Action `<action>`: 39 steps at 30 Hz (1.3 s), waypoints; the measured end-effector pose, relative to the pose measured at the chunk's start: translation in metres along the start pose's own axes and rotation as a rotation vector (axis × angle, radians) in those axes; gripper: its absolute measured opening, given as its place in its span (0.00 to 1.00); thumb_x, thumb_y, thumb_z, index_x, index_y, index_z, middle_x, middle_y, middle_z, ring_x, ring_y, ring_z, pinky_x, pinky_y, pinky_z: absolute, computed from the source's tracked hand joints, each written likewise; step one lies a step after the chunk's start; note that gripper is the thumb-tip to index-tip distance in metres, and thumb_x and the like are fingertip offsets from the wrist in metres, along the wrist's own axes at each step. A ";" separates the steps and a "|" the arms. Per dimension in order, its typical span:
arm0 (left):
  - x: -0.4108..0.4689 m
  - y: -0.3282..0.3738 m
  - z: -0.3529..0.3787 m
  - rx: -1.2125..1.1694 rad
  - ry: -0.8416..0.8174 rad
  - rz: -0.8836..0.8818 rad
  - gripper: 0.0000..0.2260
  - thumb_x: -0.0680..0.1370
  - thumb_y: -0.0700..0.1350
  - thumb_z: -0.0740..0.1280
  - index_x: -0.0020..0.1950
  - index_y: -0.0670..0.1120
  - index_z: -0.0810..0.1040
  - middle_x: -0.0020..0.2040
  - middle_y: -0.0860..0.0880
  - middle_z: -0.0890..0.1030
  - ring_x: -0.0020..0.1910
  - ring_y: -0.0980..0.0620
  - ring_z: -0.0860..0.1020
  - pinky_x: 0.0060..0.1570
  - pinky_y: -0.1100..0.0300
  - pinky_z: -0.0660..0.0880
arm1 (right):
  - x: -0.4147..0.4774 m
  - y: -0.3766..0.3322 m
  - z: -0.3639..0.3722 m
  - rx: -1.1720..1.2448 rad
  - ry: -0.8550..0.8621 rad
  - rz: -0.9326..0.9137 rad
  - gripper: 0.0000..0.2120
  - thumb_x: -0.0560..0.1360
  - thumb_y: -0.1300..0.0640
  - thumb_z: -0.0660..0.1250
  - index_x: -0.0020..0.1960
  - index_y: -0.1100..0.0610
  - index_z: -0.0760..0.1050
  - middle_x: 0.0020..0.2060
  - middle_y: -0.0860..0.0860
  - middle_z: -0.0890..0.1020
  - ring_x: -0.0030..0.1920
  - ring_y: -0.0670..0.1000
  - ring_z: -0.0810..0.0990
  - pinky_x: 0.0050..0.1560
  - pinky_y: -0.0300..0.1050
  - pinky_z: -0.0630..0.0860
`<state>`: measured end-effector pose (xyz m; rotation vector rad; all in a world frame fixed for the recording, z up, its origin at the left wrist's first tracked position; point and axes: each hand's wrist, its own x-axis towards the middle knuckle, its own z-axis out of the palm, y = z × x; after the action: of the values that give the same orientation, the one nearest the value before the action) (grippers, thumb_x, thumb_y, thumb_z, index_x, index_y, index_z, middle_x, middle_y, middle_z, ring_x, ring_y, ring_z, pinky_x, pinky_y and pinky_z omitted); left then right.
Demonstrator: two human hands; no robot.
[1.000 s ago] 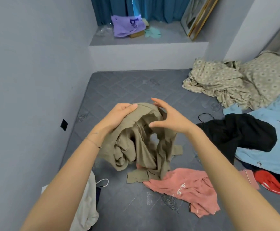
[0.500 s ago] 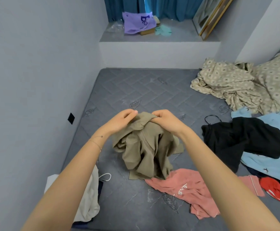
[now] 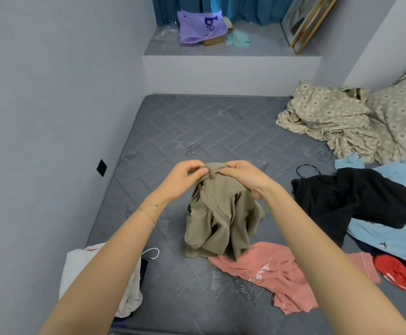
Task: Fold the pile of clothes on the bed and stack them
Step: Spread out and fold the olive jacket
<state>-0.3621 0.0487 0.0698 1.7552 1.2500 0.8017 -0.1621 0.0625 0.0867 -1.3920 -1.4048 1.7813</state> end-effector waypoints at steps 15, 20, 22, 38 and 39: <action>0.019 -0.035 0.017 0.107 0.208 -0.396 0.14 0.84 0.51 0.54 0.53 0.43 0.73 0.45 0.51 0.72 0.50 0.49 0.71 0.48 0.57 0.66 | -0.006 0.002 -0.019 0.218 0.162 -0.062 0.14 0.78 0.49 0.66 0.54 0.59 0.81 0.51 0.56 0.85 0.49 0.52 0.83 0.54 0.47 0.78; -0.008 -0.076 0.042 -0.059 -0.065 -0.801 0.34 0.79 0.67 0.45 0.75 0.44 0.62 0.70 0.48 0.68 0.70 0.46 0.66 0.69 0.51 0.61 | -0.006 0.007 -0.035 0.514 0.170 -0.031 0.14 0.80 0.49 0.63 0.58 0.58 0.79 0.53 0.56 0.84 0.53 0.54 0.83 0.58 0.49 0.78; -0.012 -0.081 0.056 -0.189 -0.160 -0.808 0.40 0.74 0.72 0.44 0.79 0.48 0.55 0.77 0.49 0.62 0.76 0.48 0.60 0.75 0.48 0.54 | -0.006 0.010 -0.036 0.596 0.132 -0.029 0.16 0.81 0.49 0.62 0.59 0.59 0.78 0.54 0.57 0.84 0.53 0.54 0.83 0.57 0.49 0.78; 0.016 -0.038 0.084 -0.611 -0.302 -0.619 0.23 0.73 0.67 0.57 0.59 0.56 0.78 0.54 0.57 0.84 0.54 0.61 0.81 0.45 0.70 0.77 | -0.014 0.023 -0.056 0.585 0.195 -0.064 0.16 0.81 0.51 0.61 0.59 0.61 0.78 0.54 0.58 0.84 0.52 0.54 0.83 0.53 0.47 0.80; 0.017 -0.038 0.084 -0.616 -0.273 -0.596 0.21 0.76 0.64 0.58 0.57 0.52 0.79 0.52 0.54 0.85 0.52 0.59 0.82 0.44 0.69 0.77 | -0.013 0.022 -0.055 0.579 0.219 -0.068 0.16 0.81 0.51 0.61 0.59 0.61 0.78 0.53 0.57 0.84 0.52 0.53 0.84 0.51 0.46 0.80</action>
<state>-0.3020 0.0501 -0.0020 0.8906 1.0973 0.4943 -0.1025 0.0668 0.0742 -1.1597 -0.7282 1.7382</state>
